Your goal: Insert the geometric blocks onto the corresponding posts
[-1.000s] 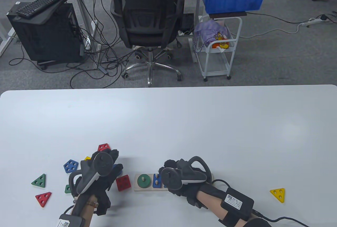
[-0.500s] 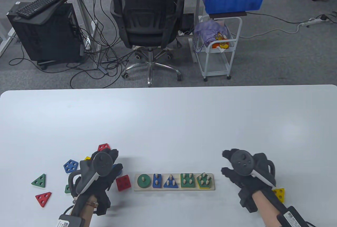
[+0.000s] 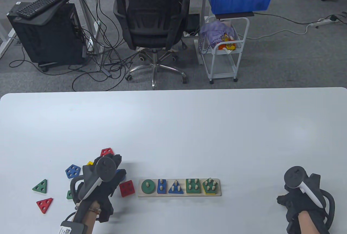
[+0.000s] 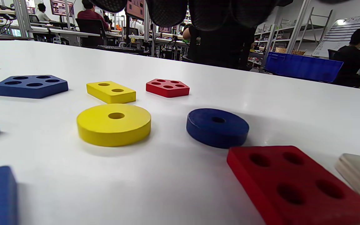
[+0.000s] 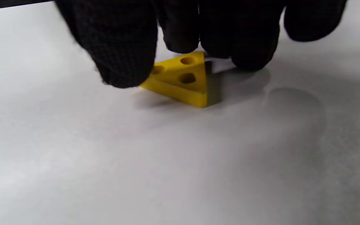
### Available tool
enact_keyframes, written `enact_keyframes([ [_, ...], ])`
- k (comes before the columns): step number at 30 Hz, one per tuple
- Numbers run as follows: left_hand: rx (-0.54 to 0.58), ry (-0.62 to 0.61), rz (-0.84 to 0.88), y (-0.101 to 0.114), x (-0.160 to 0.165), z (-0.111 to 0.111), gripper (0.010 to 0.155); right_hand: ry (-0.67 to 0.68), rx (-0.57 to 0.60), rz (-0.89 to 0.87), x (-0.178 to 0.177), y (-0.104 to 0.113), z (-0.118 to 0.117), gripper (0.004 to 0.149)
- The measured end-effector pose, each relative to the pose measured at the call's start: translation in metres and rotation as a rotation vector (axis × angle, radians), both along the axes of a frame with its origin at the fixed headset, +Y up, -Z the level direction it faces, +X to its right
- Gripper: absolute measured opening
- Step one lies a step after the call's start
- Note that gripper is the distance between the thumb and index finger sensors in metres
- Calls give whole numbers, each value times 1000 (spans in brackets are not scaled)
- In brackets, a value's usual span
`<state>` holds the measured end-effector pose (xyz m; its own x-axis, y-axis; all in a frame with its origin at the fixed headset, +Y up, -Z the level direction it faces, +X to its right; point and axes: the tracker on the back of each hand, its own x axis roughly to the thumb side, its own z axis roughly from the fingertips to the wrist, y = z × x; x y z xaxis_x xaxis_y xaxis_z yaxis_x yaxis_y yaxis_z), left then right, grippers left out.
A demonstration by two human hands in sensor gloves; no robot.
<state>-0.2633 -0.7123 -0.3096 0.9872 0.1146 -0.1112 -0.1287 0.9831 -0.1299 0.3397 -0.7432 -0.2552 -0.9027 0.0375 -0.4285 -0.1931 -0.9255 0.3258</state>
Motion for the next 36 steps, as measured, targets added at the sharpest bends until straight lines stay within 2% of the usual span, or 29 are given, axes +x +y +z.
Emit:
enact_keyframes([
  [6, 0, -6, -3, 0, 1, 0, 66, 75, 20, 260, -17, -5, -3, 58],
  [13, 7, 0, 3, 1, 0, 0, 66, 100, 67, 325, -22, -8, -3, 57],
  [16, 6, -2, 4, 0, 0, 0, 66, 114, 113, 276, -27, -3, -5, 57],
  [18, 6, -2, 2, 0, 0, 0, 66, 173, 178, 257, -40, 7, -7, 56],
  [24, 7, 2, 0, 0, 0, 0, 66, 439, 367, 212, -105, 41, -19, 56],
  [27, 8, 3, 2, 1, -1, 0, 66, 557, 410, 146, -142, 55, -27, 56],
  [31, 9, 7, 5, 1, -2, 0, 66, 702, 438, 76, -187, 69, -34, 55],
  [36, 7, 11, 1, 1, -2, 0, 66, 865, 432, 5, -239, 75, -35, 55],
])
